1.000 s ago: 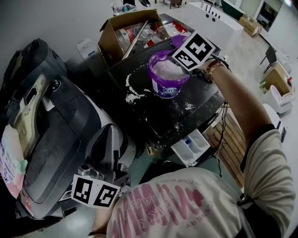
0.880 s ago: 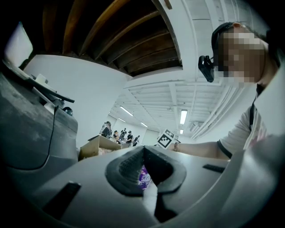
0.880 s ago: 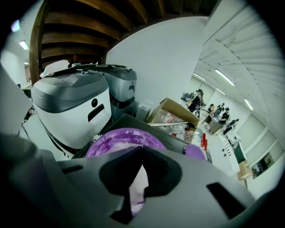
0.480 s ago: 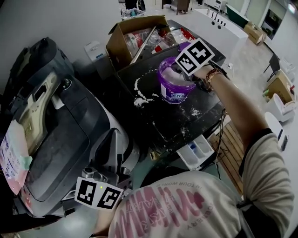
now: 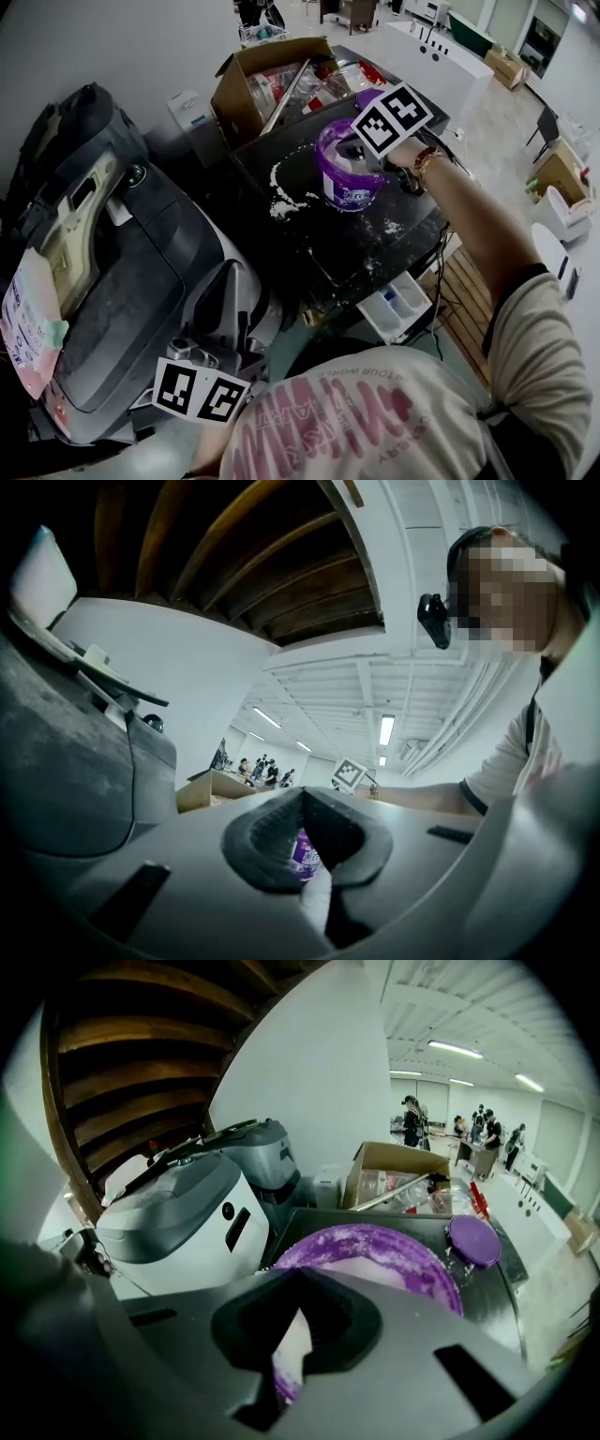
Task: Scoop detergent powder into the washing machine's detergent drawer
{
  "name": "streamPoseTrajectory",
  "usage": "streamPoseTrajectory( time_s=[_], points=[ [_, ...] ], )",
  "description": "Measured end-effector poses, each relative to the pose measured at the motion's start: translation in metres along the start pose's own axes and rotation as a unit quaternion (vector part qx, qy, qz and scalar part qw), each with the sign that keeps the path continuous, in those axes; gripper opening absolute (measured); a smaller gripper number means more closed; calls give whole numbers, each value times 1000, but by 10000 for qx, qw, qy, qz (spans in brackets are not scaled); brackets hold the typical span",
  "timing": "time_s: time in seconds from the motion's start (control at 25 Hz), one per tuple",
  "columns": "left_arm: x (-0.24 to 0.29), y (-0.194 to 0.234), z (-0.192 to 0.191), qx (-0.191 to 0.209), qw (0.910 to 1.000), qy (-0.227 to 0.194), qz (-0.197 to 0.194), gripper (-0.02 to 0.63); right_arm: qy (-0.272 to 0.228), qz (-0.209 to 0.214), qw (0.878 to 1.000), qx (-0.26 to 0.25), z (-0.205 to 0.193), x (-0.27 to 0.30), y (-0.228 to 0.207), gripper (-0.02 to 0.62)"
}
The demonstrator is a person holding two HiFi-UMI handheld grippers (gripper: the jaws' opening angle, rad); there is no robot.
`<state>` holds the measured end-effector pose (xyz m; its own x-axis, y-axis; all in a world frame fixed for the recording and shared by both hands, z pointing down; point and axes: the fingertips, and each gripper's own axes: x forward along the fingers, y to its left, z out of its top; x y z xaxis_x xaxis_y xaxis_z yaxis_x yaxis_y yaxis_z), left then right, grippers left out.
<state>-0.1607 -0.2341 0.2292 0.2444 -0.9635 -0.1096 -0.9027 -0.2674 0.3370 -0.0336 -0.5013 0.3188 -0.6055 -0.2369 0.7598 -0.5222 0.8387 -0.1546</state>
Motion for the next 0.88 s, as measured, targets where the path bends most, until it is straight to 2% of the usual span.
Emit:
streamPoseTrajectory(
  time_s=[0.24,0.48,0.88],
  points=[
    [-4,-1,3,17,10000,-12,-87,3,-117,252,9964,797,-4,-7,6,-2],
    [-10,0,6,13,9999,-23,-159,3,-419,375,9839,1698,-8,-20,2,-2],
    [-16,-3,11,32,9992,-34,-395,2,-978,389,9641,2440,-12,-35,1,-2]
  ],
)
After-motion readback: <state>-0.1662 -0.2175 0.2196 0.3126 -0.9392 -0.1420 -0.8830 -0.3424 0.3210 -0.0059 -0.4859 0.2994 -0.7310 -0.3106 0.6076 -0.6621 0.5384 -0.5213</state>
